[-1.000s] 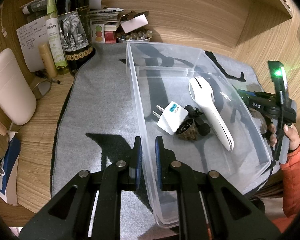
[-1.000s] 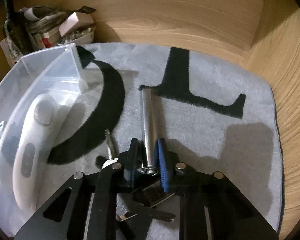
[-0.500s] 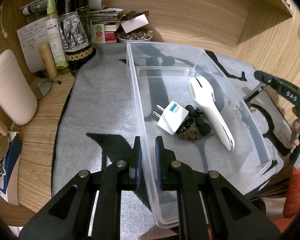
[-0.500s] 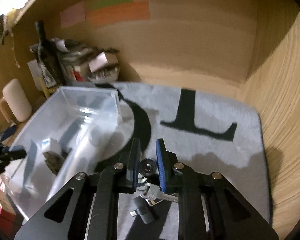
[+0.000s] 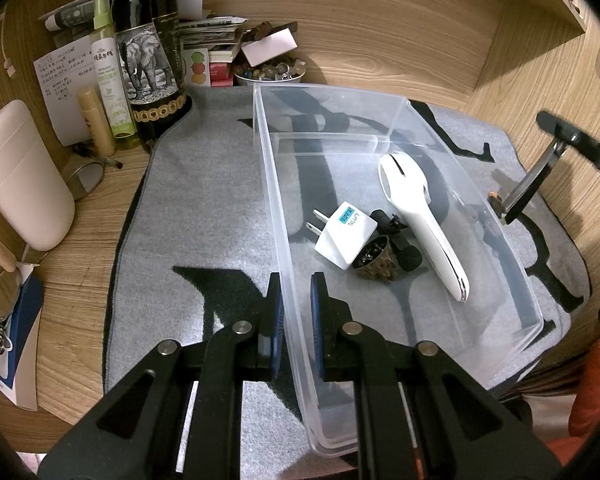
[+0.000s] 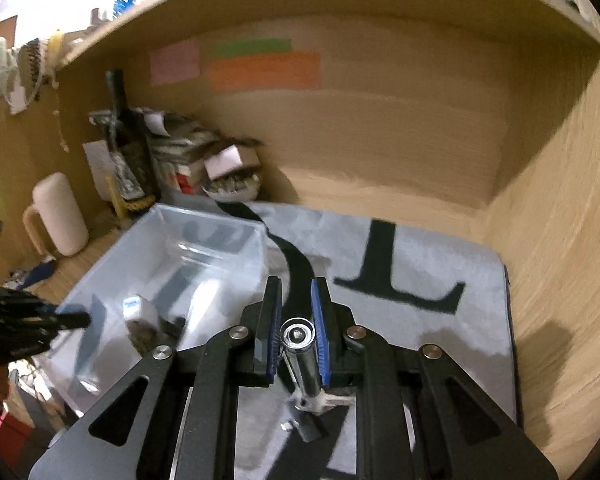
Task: Organize rigid objects
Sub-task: 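Carry the metal tube into the clear box and open the right gripper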
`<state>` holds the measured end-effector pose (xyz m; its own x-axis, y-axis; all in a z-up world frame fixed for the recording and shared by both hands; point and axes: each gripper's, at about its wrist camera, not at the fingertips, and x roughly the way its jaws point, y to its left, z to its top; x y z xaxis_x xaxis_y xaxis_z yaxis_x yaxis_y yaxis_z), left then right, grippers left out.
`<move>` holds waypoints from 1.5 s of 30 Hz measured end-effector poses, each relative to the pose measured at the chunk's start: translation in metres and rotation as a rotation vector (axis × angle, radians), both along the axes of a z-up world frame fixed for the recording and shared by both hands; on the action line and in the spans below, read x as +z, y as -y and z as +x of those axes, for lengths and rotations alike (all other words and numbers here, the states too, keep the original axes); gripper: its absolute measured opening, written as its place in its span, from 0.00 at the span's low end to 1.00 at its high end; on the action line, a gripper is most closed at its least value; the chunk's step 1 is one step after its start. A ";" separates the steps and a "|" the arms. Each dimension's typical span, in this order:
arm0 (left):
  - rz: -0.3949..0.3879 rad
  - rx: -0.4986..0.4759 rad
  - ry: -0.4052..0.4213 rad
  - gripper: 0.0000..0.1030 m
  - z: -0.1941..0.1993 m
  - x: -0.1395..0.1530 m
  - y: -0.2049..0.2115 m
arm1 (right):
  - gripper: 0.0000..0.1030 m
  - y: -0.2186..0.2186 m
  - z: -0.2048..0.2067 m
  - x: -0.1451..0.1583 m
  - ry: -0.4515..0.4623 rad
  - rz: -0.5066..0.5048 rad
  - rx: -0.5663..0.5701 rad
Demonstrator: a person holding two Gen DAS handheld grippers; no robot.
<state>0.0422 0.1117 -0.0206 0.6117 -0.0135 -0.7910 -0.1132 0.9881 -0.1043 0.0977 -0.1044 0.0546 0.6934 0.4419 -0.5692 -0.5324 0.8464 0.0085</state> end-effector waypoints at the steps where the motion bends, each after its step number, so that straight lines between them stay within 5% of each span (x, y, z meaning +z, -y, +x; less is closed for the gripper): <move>1: 0.000 0.000 0.000 0.10 0.000 0.000 0.000 | 0.13 -0.003 -0.003 0.004 0.007 0.009 0.016; 11: 0.000 0.000 0.000 0.11 0.001 0.000 -0.001 | 0.13 -0.056 -0.028 0.025 0.057 0.047 0.202; 19: -0.012 -0.002 0.002 0.11 0.000 0.001 -0.002 | 0.13 -0.106 -0.023 -0.011 -0.052 -0.019 0.305; 31: -0.012 -0.003 0.003 0.11 -0.001 0.001 -0.003 | 0.14 -0.133 0.008 -0.029 -0.128 -0.086 0.268; 33: -0.011 -0.003 0.003 0.11 0.000 0.001 -0.003 | 0.22 -0.135 0.016 -0.033 -0.138 -0.098 0.246; 35: -0.013 -0.003 0.003 0.11 0.000 0.001 -0.003 | 0.44 -0.133 0.022 -0.035 -0.145 -0.092 0.219; 45: -0.010 -0.004 0.001 0.11 0.001 0.000 -0.001 | 0.46 -0.110 0.012 -0.028 -0.122 -0.064 0.225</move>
<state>0.0428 0.1130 -0.0201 0.6127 -0.0233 -0.7900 -0.1094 0.9874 -0.1140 0.1100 0.0057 0.0271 0.5065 0.5375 -0.6742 -0.7053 0.7081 0.0347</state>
